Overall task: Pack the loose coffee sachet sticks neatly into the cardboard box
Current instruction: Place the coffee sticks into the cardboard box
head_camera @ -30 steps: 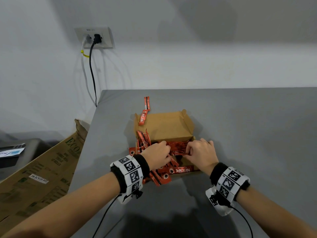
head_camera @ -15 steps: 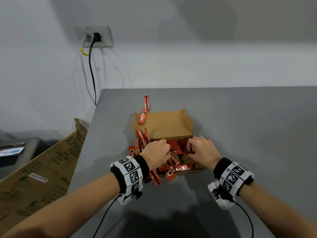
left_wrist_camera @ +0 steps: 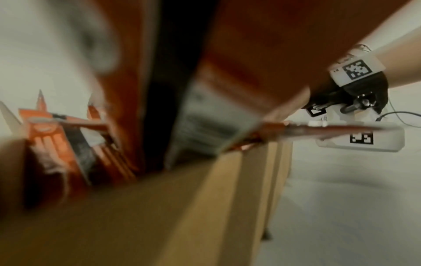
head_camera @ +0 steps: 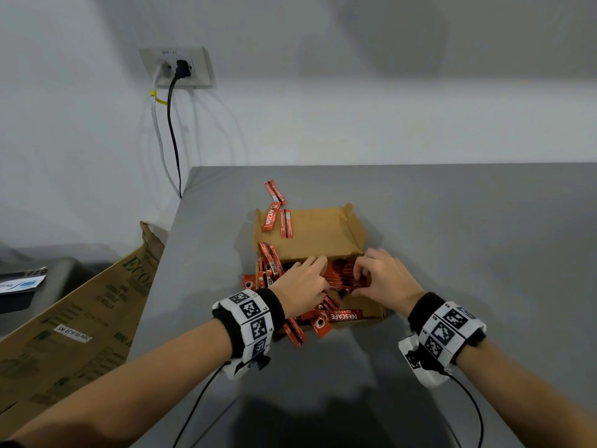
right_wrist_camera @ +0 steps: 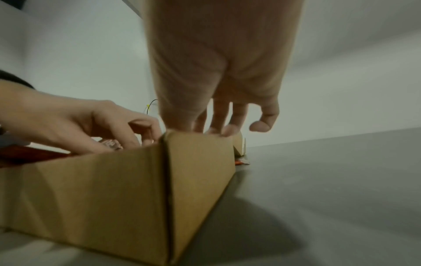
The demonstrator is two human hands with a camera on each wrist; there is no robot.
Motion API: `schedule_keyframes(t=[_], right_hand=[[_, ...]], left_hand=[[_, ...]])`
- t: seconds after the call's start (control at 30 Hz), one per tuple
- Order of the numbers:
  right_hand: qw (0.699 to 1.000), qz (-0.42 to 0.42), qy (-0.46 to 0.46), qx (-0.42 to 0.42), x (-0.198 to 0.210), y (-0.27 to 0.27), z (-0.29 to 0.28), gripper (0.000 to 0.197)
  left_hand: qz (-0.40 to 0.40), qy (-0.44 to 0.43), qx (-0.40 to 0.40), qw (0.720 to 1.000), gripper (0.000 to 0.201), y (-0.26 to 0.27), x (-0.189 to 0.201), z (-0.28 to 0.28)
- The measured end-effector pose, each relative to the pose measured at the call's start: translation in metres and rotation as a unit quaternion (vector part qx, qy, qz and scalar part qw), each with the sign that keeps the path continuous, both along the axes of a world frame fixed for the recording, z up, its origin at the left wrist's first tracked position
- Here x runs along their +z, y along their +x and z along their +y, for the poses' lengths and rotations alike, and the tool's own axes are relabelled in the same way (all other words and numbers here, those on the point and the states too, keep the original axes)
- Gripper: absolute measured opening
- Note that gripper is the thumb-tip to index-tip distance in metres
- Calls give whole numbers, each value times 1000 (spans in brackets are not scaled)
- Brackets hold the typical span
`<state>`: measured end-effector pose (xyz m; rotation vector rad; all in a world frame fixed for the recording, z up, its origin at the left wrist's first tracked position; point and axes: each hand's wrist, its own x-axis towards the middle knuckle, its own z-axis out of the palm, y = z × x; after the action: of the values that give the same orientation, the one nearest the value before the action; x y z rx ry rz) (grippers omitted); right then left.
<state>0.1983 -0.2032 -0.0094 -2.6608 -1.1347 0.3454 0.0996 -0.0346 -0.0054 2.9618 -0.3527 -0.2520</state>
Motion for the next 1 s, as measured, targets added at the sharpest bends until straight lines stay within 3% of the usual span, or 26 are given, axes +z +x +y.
schedule_keyframes(t=[0.1, 0.17, 0.5, 1.0], right_hand=[[998, 14, 55, -21, -6, 0, -3, 37], [997, 32, 65, -36, -8, 0, -3, 33], [993, 63, 60, -74, -10, 3, 1, 26], [995, 62, 45, -62, -4, 5, 0, 25]], left_hand=[[7, -15, 0, 1000, 30, 0, -2, 0], [14, -14, 3, 1000, 30, 0, -4, -1], [22, -36, 14, 999, 31, -1, -8, 3], [27, -88, 45, 995, 28, 3, -2, 8]])
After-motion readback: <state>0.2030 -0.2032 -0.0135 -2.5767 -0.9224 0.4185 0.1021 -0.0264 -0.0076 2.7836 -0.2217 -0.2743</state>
